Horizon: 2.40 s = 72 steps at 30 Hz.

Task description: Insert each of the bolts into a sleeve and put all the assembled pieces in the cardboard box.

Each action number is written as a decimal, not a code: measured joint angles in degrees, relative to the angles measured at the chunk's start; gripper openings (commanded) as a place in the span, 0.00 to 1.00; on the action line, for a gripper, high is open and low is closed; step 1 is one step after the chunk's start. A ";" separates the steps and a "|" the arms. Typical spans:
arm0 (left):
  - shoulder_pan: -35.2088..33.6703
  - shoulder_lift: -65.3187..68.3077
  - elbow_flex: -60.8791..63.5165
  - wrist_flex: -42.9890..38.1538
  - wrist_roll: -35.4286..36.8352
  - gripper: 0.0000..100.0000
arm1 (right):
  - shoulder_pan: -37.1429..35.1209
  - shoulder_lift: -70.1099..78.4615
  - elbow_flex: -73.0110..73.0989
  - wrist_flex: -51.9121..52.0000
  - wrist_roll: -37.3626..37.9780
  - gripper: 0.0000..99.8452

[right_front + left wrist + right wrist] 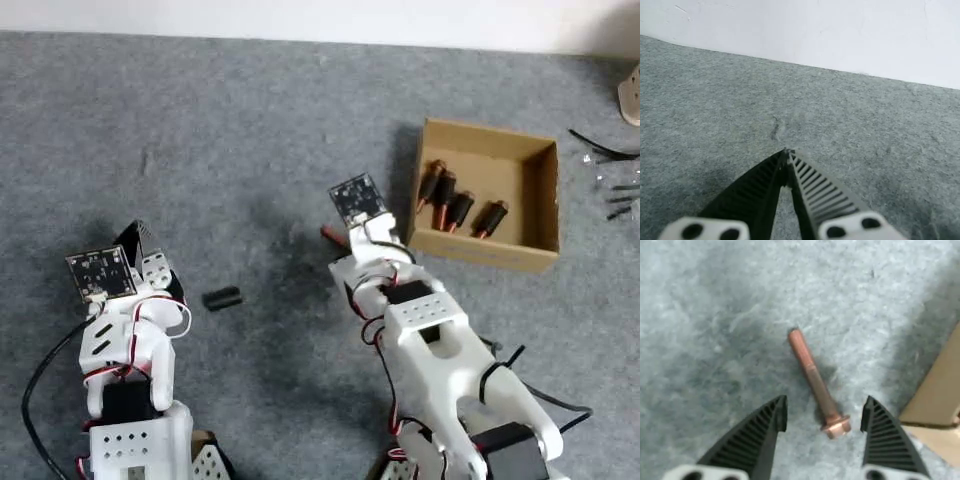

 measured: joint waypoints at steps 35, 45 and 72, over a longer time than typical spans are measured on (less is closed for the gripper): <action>0.00 0.00 0.00 0.00 0.00 0.01 | -3.52 11.16 -7.30 4.13 5.71 0.00; 0.00 0.00 0.00 0.00 0.00 0.01 | -16.26 -2.37 2.20 4.92 5.80 0.06; -17.67 0.00 -5.19 8.44 3.16 0.01 | -29.36 35.34 -40.26 25.14 13.54 0.29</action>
